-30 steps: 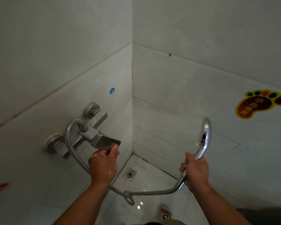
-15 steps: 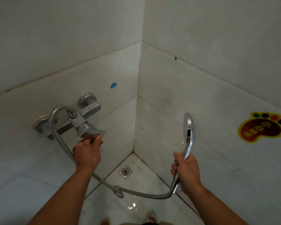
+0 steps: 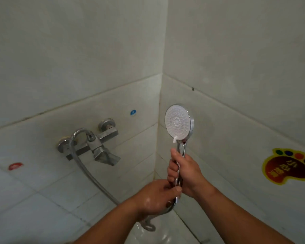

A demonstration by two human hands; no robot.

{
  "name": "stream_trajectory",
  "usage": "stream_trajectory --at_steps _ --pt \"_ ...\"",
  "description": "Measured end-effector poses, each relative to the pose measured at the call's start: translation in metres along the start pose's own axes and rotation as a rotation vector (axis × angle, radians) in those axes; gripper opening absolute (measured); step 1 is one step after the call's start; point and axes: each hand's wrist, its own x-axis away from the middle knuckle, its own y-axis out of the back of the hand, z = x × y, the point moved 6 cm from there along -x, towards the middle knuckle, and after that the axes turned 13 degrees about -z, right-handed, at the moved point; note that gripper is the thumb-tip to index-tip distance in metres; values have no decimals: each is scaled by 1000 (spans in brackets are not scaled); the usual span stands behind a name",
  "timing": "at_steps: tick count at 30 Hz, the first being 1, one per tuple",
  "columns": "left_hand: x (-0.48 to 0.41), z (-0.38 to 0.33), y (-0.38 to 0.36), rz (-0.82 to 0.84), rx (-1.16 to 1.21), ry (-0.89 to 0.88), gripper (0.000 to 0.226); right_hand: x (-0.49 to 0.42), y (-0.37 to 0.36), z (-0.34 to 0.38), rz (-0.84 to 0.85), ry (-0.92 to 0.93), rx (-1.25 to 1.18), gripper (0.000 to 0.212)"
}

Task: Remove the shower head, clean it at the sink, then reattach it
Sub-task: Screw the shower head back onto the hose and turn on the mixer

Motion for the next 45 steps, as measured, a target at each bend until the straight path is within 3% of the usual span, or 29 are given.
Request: stream_trajectory --at_steps 4,7,12,18,22,25,35,40,45 --pt "7 -24 39 -69 254 3 24 6 -53 34 226 92 -13 43" --pt "16 -50 70 -148 234 -66 16 13 -86 54 366 170 81 43" --pt "37 -102 137 -452 75 -231 11 40 -138 128 283 689 733 47" --pt "66 -187 209 -736 -68 -552 21 95 -201 218 184 973 971 26" --pt "84 -245 247 -894 -142 -693 28 132 -240 280 205 1089 919 26" --pt "100 -292 271 -973 -234 -761 15 148 -267 323 287 1130 833 23" --pt "176 -438 347 -1315 -417 -782 17 216 -359 449 520 1411 739 30" --pt "218 -505 378 -1471 -450 -859 11 261 -395 510 547 1495 542 23" --pt "250 -567 401 -1583 -523 -915 20 302 -421 560 476 1629 473 22"
